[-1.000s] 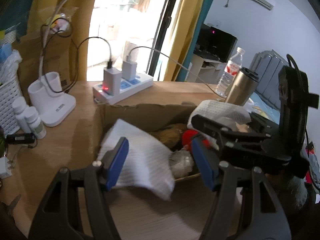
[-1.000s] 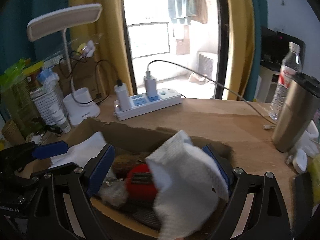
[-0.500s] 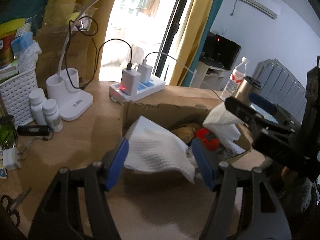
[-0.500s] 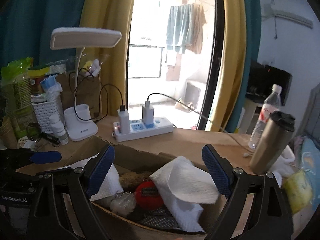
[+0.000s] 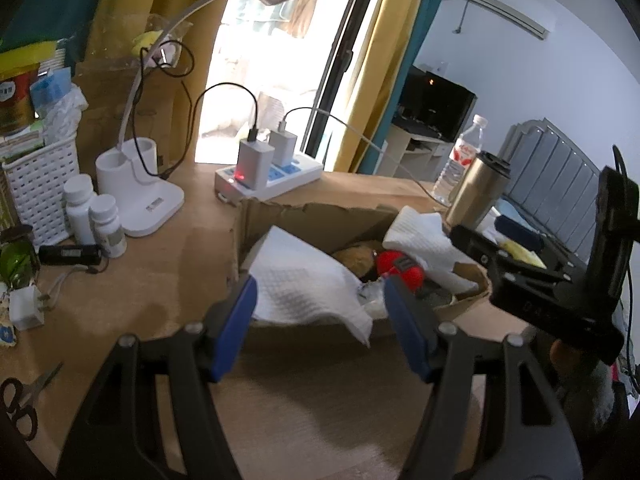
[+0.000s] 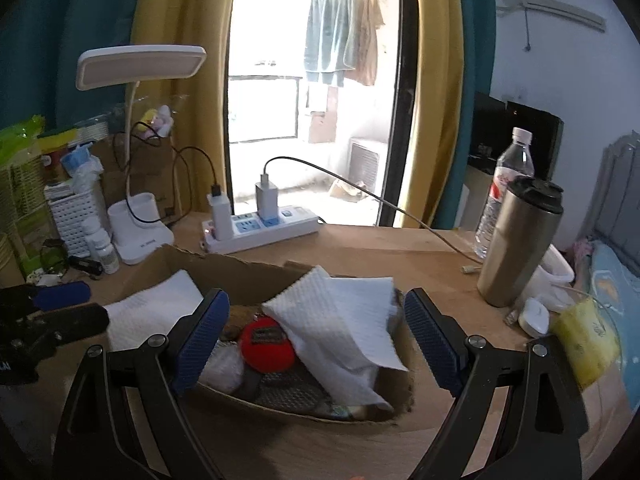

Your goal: Organize soft objects

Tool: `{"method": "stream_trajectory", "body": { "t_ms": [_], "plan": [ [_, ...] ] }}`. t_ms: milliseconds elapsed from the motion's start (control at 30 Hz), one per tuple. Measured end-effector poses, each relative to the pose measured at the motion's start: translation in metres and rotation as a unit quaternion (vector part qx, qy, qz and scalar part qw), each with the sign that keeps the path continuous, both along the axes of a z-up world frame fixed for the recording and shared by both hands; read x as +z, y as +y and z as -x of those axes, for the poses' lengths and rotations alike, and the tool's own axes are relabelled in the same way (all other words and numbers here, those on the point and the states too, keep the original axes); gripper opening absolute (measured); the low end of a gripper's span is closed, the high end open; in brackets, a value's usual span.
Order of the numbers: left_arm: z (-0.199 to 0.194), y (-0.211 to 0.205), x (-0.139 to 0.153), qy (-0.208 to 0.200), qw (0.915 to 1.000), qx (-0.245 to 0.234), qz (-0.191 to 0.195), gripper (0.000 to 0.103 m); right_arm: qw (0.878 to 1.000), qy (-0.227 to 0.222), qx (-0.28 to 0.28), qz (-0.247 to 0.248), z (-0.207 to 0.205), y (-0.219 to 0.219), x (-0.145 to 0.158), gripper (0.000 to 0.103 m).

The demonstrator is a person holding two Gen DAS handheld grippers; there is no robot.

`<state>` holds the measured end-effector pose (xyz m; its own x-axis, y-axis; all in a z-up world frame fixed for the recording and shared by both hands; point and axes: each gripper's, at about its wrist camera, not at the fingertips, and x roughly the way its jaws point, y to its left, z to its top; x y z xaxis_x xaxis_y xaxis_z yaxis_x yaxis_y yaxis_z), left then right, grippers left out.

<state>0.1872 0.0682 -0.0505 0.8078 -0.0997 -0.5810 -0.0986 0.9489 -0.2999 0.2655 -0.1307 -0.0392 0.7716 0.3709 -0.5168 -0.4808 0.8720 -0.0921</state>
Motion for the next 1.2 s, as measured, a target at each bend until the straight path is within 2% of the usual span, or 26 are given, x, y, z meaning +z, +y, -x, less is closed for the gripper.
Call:
{"method": "stream_trajectory", "body": {
  "t_ms": [333,833,900,967,1100,1200],
  "plan": [
    [0.018,-0.017,0.014,-0.019,0.9996,-0.008,-0.021,0.067,1.000,0.001,-0.017,-0.005,0.021,-0.022,0.010,0.091],
    [0.065,-0.049,0.035,-0.056,0.9975,-0.012,-0.042,0.068,0.999,-0.026,-0.022,-0.018,0.081,-0.055,0.030,0.091],
    [0.071,-0.053,0.038,-0.060,0.9971,-0.011,-0.046,0.069,0.999,-0.030,-0.023,-0.021,0.089,-0.059,0.032,0.091],
    [0.078,-0.057,0.040,-0.067,0.9963,-0.008,-0.053,0.076,0.999,-0.035,-0.022,-0.023,0.098,-0.063,0.034,0.091],
    [0.091,-0.065,0.048,-0.082,0.9948,-0.009,-0.060,0.078,0.998,-0.042,-0.023,-0.030,0.112,-0.072,0.038,0.091],
    [0.101,-0.070,0.053,-0.092,0.9936,-0.010,-0.065,0.084,0.998,-0.051,-0.025,-0.036,0.125,-0.078,0.043,0.091]
  ]
}}
